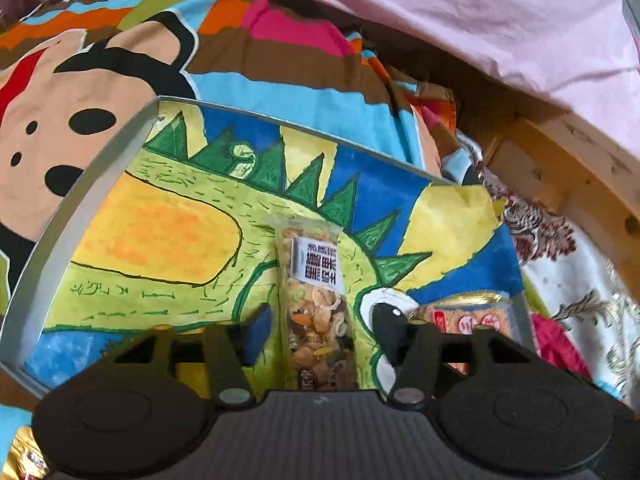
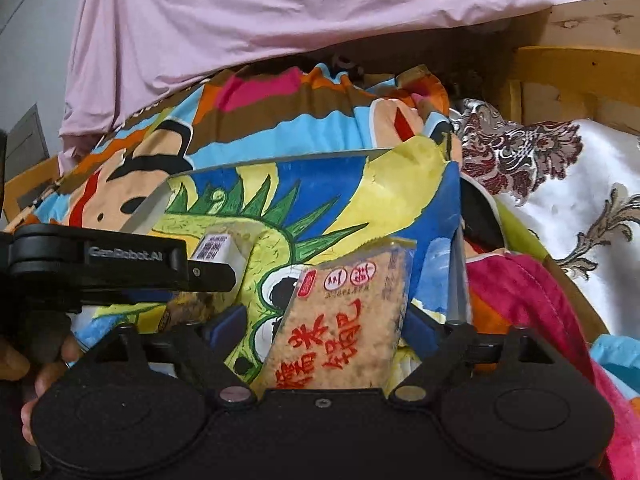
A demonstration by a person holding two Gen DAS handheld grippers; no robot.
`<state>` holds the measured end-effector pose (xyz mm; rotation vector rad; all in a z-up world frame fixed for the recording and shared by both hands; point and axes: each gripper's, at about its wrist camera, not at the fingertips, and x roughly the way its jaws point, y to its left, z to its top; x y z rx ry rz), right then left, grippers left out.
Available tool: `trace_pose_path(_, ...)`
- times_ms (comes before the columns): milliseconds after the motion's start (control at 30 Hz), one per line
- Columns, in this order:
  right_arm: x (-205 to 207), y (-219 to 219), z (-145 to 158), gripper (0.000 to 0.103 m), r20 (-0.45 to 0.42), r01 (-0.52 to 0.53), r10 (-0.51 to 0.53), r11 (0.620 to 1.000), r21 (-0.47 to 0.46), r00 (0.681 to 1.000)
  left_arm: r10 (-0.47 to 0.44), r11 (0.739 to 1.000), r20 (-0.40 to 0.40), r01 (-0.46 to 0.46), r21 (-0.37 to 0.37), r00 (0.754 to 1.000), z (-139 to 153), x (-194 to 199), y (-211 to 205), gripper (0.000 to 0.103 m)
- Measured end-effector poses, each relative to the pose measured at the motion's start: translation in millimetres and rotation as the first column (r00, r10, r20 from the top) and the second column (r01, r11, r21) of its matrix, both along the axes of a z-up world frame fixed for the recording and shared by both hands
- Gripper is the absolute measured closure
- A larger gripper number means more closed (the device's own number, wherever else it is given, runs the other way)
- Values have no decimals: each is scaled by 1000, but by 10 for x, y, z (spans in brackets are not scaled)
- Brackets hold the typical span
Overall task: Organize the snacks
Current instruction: 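Lower both packets into the tray and open both tools, then raise both tools from the tray and move them back toward the loose snacks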
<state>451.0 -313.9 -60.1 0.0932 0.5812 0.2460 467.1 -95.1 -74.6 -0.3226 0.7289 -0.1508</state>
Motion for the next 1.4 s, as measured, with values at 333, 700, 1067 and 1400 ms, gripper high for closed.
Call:
trace_pose_path(333,-477,-145,476,1,147,58,-65,997,49,987,66,997,107,-63,-35,992,394,-472,267,12)
trace_pose_path(700,-1332,-67,843,1,356,111,-114,993,30,928,99,993,269,-112,36,958,906,-1367,433,1)
trace_pose_path(1067,-2147,34,955,0,351,141,-138,990,17,926,129,988,338,-149,35,932,1134,-2180,627,0)
trace_pose_path(1400,-2792,242,917,0,284,159,-155,987,8,946,65,989,329,-105,105,942,1003,-2695,847,0)
